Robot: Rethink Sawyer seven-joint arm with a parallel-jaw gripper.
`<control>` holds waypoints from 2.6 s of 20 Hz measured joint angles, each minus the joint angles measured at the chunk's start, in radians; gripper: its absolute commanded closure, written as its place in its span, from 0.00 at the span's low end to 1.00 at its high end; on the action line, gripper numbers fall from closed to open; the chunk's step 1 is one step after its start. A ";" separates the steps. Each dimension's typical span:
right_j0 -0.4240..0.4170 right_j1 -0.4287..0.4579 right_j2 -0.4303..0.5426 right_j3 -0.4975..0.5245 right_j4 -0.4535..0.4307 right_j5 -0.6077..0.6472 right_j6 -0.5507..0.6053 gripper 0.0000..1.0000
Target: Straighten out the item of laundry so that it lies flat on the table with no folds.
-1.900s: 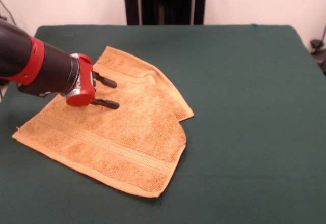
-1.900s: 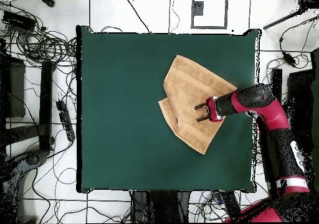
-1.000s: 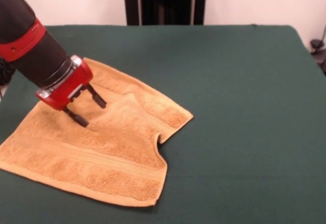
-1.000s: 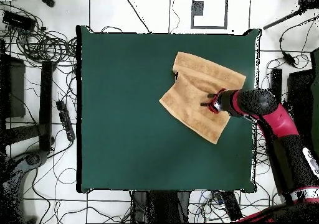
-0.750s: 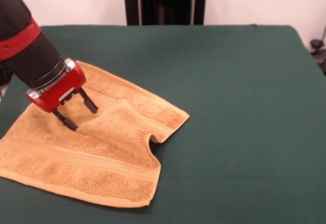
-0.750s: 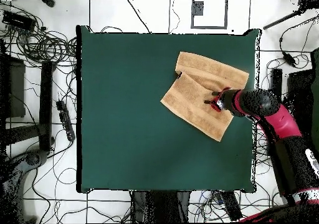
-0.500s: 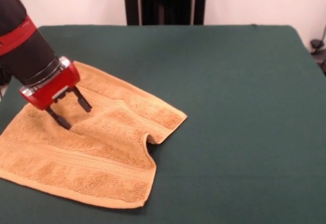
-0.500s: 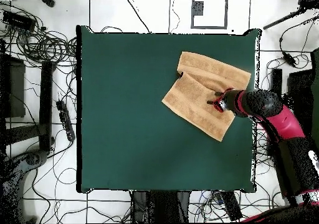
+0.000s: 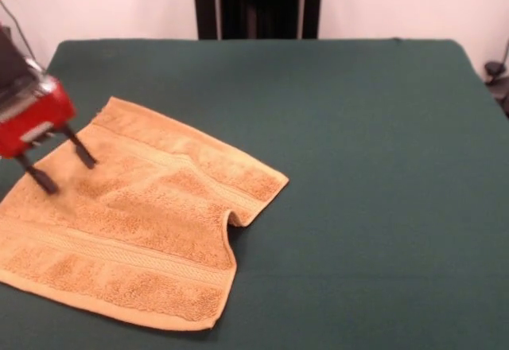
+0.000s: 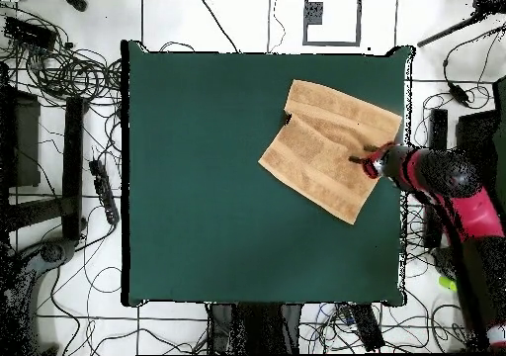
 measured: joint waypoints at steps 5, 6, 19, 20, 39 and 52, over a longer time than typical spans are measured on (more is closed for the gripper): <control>-0.096 -0.065 0.006 0.074 0.103 -0.041 0.000 0.00; -0.116 -0.091 0.006 0.100 0.123 -0.052 0.000 0.00; -0.150 -0.276 0.008 0.262 0.329 -0.177 0.012 0.00; -0.142 -0.280 0.007 0.262 0.343 -0.180 0.019 0.00; 0.027 -0.279 -0.008 0.212 0.414 -0.185 0.124 0.00; 0.004 -0.151 -0.018 -0.021 0.349 -0.038 0.124 0.00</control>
